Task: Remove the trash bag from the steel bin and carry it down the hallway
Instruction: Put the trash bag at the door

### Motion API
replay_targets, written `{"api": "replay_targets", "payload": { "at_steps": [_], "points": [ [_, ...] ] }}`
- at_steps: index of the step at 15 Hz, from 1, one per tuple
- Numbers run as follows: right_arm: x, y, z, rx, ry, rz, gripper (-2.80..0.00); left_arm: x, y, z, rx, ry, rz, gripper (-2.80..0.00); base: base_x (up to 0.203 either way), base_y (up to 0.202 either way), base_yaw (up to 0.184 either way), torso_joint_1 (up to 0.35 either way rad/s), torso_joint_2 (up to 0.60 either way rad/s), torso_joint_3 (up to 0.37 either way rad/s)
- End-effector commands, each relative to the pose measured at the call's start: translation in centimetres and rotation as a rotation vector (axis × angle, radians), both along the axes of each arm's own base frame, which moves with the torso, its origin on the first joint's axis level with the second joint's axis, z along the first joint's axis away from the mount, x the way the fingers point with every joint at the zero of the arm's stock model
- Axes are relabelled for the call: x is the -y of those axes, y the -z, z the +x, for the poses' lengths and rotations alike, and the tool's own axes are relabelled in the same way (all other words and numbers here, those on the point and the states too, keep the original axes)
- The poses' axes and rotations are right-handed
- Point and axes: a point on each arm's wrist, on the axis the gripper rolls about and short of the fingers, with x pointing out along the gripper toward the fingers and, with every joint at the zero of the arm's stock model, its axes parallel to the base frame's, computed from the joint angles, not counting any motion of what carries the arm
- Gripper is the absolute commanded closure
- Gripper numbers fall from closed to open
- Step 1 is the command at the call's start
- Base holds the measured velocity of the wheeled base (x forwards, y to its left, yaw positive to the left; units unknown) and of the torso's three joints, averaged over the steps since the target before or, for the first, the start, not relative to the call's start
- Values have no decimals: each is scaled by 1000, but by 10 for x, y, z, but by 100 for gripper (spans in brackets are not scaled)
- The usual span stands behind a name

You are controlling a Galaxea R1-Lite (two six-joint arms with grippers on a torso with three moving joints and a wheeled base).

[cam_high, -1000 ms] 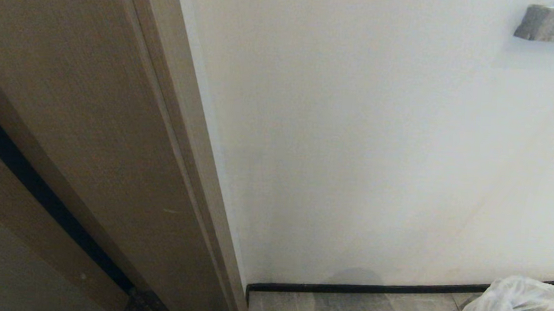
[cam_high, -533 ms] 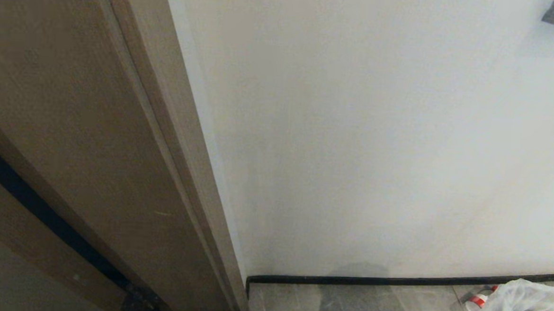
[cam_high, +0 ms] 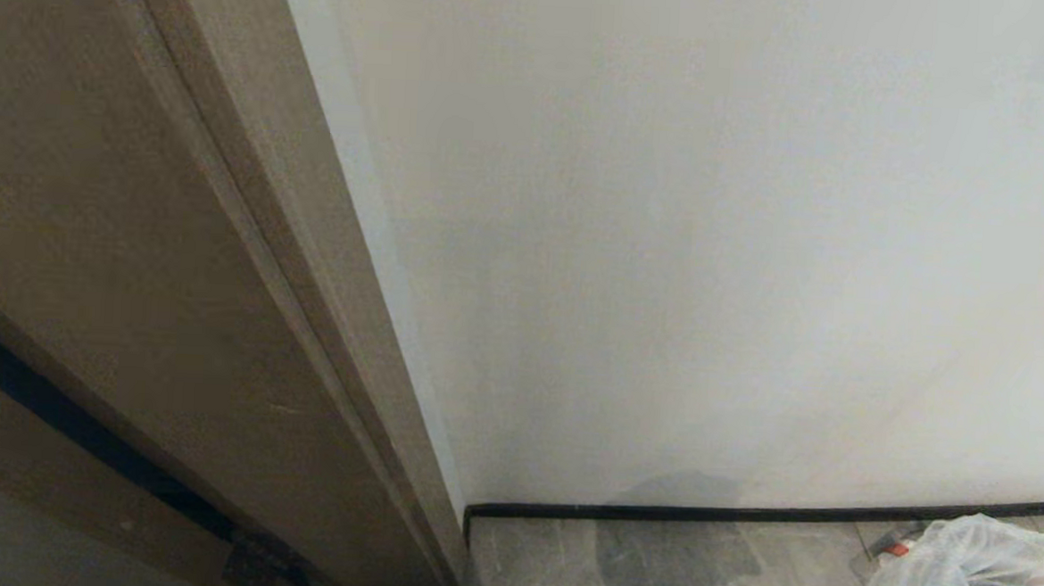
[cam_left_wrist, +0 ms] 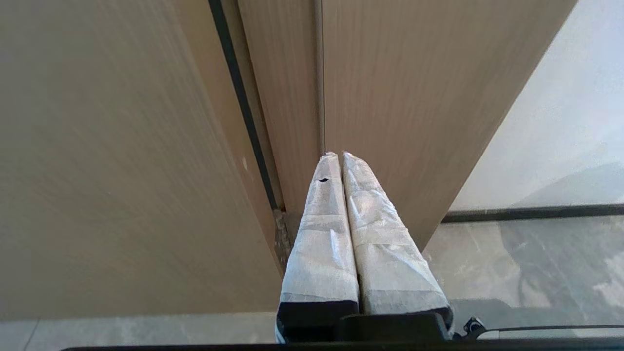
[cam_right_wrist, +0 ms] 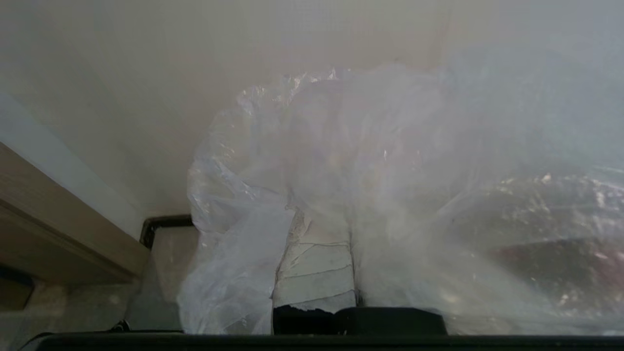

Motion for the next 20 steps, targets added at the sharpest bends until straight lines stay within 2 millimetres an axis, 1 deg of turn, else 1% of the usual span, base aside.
{"api": "replay_targets", "payload": {
  "at_steps": [1, 20],
  "points": [
    [0, 1, 0, -2, 1, 0, 0, 0, 0, 0, 0, -1, 0, 0, 0, 0, 0, 2, 3, -183],
    [0, 1, 0, -3, -6, -29, 0, 0, 0, 0, 0, 0, 1, 0, 0, 0, 0, 2, 3, -197]
  ]
}}
